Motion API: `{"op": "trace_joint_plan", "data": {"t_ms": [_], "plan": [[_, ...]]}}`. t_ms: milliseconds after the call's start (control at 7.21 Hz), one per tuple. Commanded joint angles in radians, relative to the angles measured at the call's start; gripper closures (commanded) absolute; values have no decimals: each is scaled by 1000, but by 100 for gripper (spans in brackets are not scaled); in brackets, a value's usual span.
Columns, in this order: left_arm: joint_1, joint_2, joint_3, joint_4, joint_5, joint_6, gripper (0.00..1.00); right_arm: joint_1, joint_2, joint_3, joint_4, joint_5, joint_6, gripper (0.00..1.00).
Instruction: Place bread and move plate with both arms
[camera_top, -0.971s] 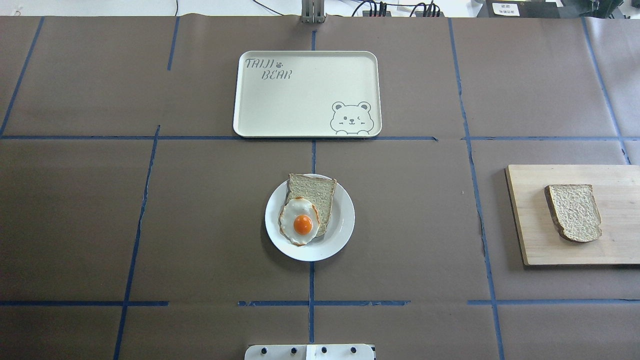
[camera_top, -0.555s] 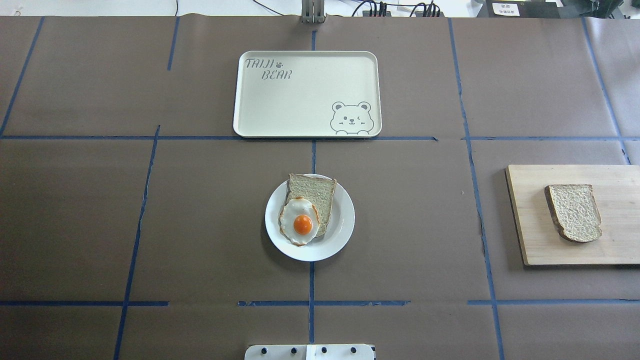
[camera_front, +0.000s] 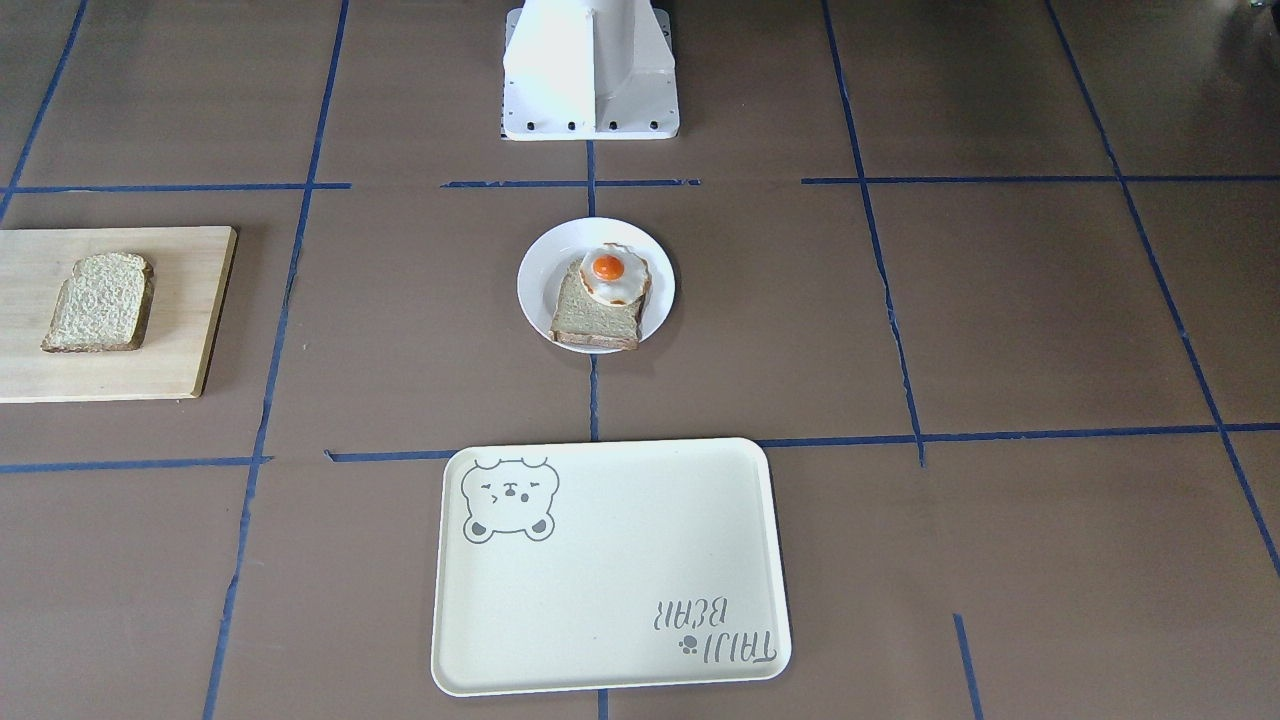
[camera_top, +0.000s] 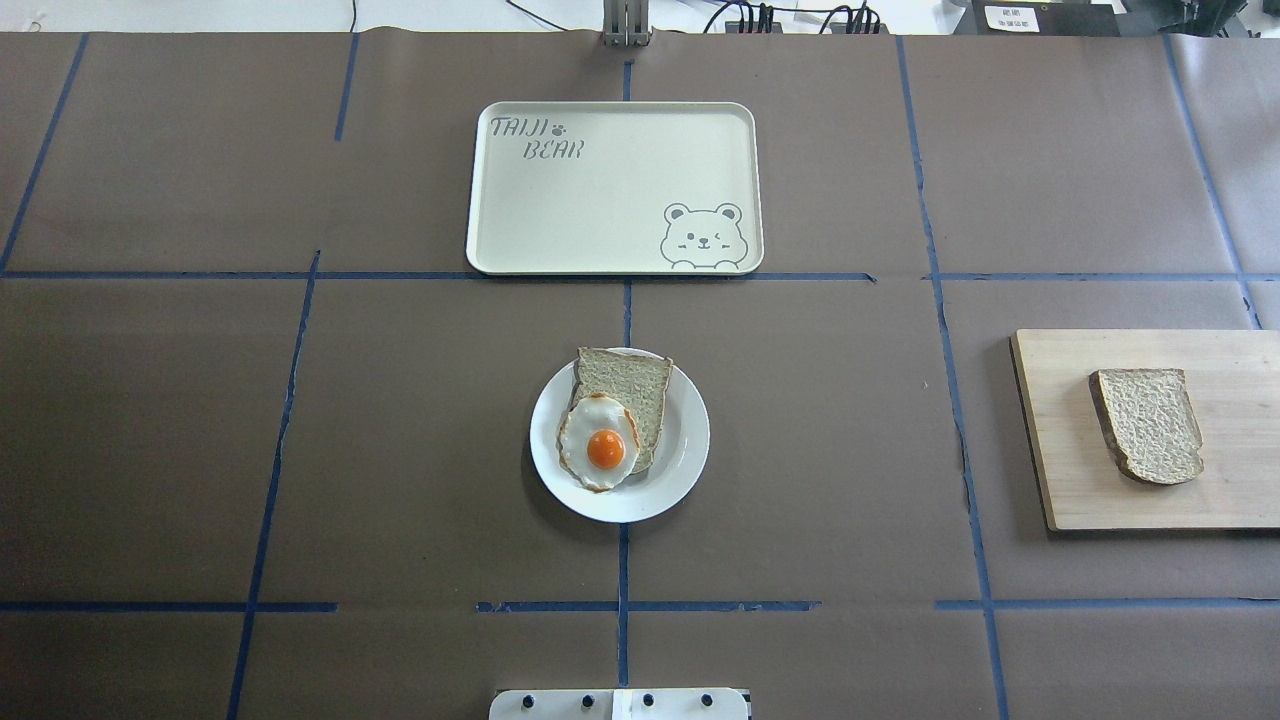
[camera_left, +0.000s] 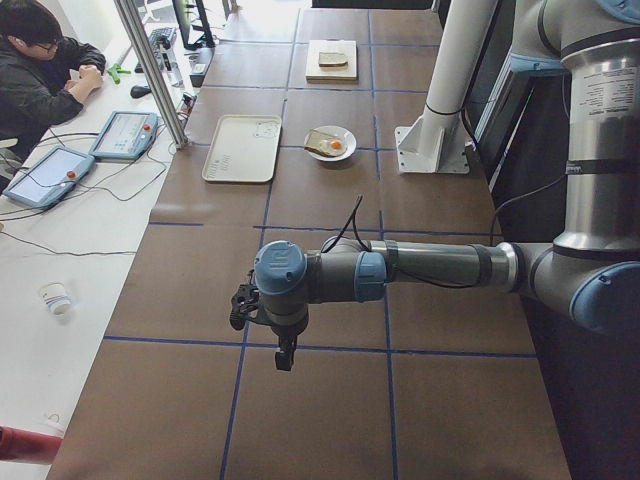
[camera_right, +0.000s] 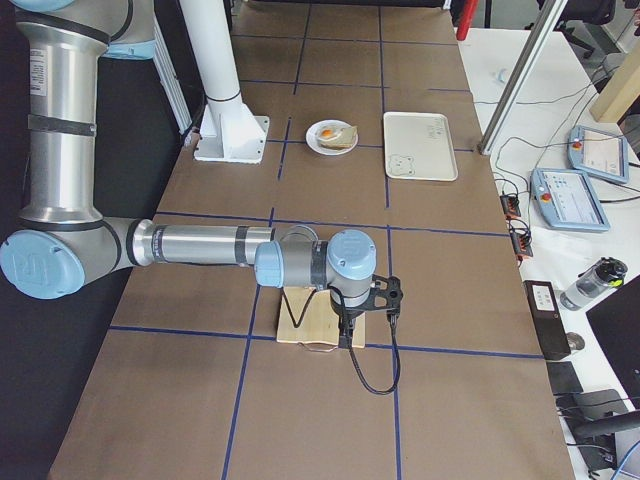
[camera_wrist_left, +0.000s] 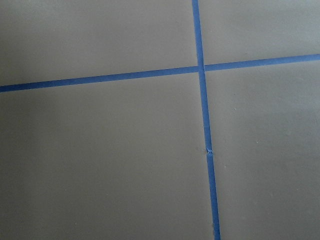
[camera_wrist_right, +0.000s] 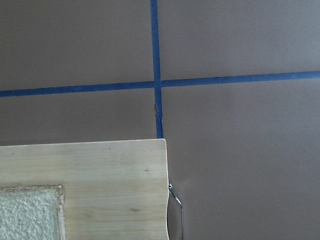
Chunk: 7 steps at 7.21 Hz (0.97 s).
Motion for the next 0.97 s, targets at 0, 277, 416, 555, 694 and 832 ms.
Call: {"op": "trace_joint_plan", "data": {"t_ms": [0, 277, 416, 555, 694, 832], "plan": [[0, 0, 0, 0, 0, 0, 0, 0, 3, -2, 0, 0, 0, 1], [5, 0, 0, 0, -2, -2, 0, -2, 12, 8, 14, 1, 3, 1], [5, 0, -2, 0, -6, -2, 0, -3, 14, 11, 17, 1, 3, 1], [5, 0, -2, 0, -9, -2, 0, -17, 46, 21, 12, 0, 0, 1], [6, 0, -3, -2, -11, -2, 0, -18, 67, 20, 12, 10, 3, 1], [6, 0, -3, -5, -11, -2, 0, -18, 42, -9, 21, 53, 0, 1]]}}
